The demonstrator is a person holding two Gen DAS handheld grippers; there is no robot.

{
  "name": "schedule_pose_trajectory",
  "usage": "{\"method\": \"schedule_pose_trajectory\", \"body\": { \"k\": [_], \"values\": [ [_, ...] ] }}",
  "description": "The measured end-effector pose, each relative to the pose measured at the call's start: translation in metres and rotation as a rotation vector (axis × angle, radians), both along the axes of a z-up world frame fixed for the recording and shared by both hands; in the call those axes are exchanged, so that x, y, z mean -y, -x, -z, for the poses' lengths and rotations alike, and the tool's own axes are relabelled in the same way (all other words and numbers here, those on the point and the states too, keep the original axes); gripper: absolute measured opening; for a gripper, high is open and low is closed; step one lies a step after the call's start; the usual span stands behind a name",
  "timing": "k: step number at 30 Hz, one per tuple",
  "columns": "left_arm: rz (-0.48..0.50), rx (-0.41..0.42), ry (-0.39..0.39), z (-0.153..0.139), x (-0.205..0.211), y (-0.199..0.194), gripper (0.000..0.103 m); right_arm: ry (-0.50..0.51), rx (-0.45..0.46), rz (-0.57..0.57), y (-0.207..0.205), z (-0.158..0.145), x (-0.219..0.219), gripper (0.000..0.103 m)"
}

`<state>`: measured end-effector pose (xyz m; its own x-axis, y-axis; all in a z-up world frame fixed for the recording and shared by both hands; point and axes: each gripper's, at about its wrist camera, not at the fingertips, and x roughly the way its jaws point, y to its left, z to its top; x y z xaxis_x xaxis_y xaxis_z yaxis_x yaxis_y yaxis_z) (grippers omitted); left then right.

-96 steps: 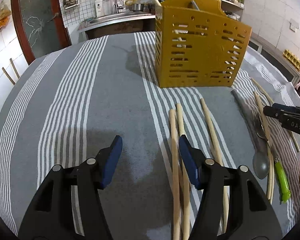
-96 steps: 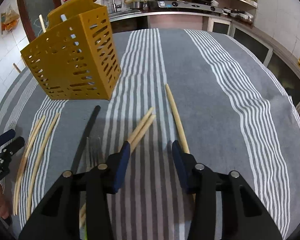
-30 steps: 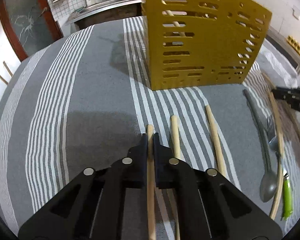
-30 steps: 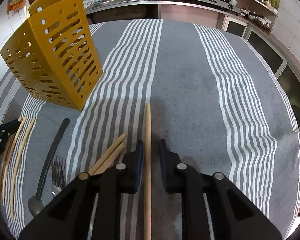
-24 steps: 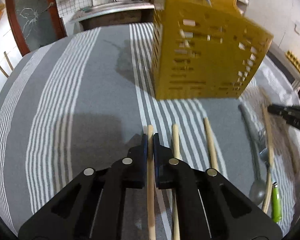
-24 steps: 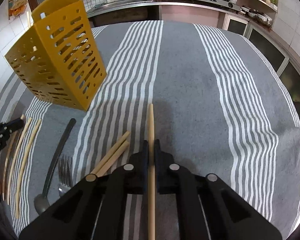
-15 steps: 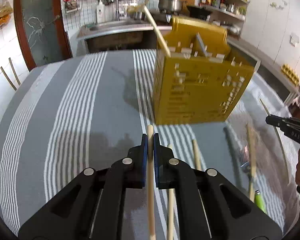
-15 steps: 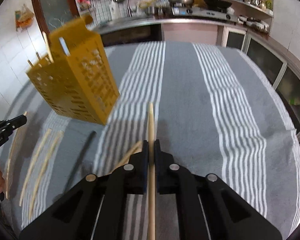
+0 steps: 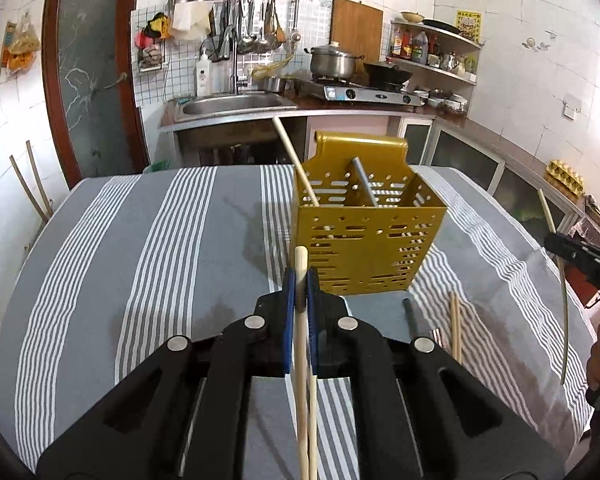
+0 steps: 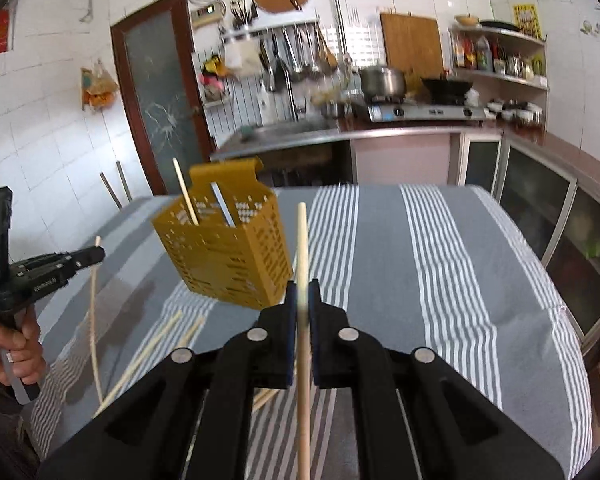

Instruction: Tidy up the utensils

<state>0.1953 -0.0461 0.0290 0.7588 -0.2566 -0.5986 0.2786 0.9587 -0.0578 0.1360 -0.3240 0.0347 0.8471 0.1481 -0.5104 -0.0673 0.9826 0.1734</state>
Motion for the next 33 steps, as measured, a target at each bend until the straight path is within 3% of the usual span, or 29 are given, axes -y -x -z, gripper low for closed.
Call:
{"method": "schedule_pose_trajectory", "body": {
  "k": [33],
  "values": [
    [0.003,0.155,0.014,-0.07,-0.012,0.063,0.004,0.054,0.189,0.029,0.052,-0.063,-0.005,0.006]
  ]
}}
